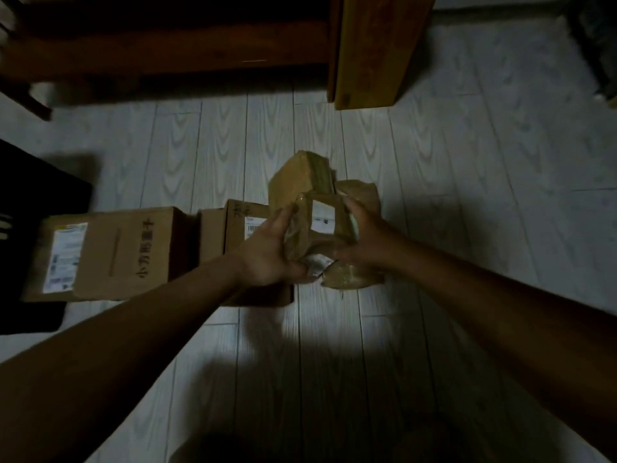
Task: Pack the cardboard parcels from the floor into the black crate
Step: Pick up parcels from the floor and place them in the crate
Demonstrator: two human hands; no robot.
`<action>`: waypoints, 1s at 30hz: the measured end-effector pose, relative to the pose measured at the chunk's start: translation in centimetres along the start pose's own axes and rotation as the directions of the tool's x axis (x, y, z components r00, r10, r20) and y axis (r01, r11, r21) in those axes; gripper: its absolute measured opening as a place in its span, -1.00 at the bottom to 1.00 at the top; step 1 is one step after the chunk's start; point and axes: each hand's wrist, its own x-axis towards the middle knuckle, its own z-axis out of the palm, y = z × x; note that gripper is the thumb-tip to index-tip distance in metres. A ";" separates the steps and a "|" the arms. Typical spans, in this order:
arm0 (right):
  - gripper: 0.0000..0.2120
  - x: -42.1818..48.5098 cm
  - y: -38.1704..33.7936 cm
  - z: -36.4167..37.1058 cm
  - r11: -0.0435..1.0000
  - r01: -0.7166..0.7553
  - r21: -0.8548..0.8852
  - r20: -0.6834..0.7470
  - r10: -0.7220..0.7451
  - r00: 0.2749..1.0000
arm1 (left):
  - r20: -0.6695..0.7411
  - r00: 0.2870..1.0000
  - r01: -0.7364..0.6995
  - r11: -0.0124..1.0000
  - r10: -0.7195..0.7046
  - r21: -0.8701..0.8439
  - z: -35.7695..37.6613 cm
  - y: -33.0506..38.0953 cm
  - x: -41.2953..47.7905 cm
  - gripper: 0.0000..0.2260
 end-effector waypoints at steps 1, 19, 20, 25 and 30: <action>-0.05 0.8 0.5 0.3 0.999 0.020 0.026 0.046 -0.021 0.999 | 0.019 1.000 -0.017 1.000 0.017 0.013 0.5 -0.3 0.7 0.16; -0.27 -2.1 -9.7 -4.2 0.831 0.409 0.378 -0.283 -0.317 0.905 | -0.350 0.933 -0.222 0.626 -0.086 -0.747 -8.9 8.9 -1.9 -0.53; -0.30 -2.5 -10.1 -4.5 0.800 0.438 0.411 -0.279 -0.347 0.895 | -0.349 0.934 -0.236 0.597 -0.079 -0.767 -9.6 9.3 -2.3 -0.49; -0.55 -5.5 -12.0 -6.7 0.648 0.542 0.535 -0.337 -0.425 0.840 | -0.307 0.943 -0.325 0.562 0.129 -0.761 -11.3 10.5 -5.1 -0.43; -0.66 -6.1 -13.3 -7.8 0.561 0.629 0.538 -0.474 -0.416 0.776 | -0.321 0.900 -0.435 0.581 0.295 -0.688 -10.7 11.9 -6.0 -0.56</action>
